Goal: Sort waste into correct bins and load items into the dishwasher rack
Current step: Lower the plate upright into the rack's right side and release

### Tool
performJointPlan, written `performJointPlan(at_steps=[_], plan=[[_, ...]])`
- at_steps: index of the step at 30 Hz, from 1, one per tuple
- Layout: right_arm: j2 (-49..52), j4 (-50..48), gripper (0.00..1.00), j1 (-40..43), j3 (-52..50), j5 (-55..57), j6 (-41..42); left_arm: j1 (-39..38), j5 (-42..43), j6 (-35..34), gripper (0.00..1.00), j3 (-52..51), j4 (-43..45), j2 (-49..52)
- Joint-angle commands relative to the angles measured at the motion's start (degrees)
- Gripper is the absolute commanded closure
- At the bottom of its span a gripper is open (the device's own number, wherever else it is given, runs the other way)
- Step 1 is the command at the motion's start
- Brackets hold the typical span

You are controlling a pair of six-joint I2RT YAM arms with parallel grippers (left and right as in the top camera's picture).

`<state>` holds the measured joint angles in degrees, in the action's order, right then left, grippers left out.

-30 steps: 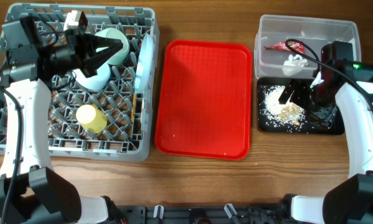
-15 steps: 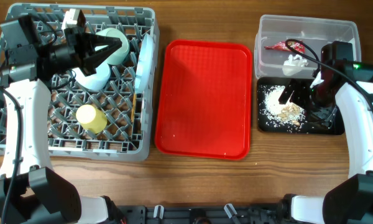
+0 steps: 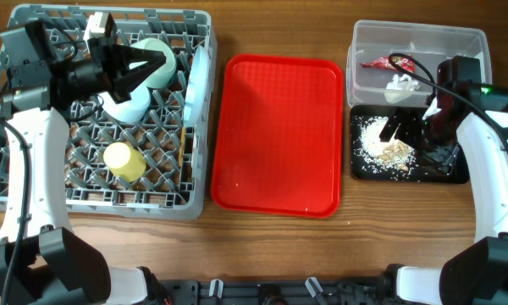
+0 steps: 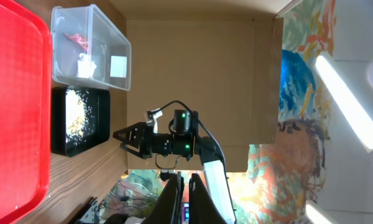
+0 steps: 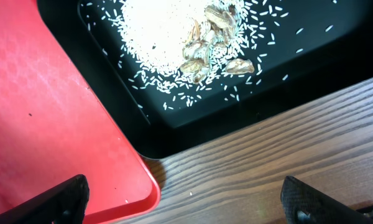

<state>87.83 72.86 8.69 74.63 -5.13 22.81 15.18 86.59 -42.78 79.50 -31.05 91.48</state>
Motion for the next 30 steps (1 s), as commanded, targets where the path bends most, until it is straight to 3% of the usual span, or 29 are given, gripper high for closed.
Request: performJointPlan(at_steps=[1, 20, 29, 30], plan=[[-1.0, 0.0, 0.00, 0.1, 1.1, -0.9, -0.5, 0.5, -0.3, 0.1, 0.96, 1.2, 0.2, -1.5], [-1.0, 0.3, 0.00, 0.1, 1.1, -0.9, -0.5, 0.8, -1.3, 1.6, 0.95, 1.2, 0.9, -1.5], [-1.0, 0.3, 0.00, 0.1, 1.1, -0.9, -0.5, 0.8, -6.0, 3.1, 0.96, 1.2, 0.7, -1.5], [-1.0, 0.3, 0.00, 0.1, 1.1, -0.9, -0.5, 0.8, -6.2, 3.1, 0.80, 1.2, 0.7, -1.5]])
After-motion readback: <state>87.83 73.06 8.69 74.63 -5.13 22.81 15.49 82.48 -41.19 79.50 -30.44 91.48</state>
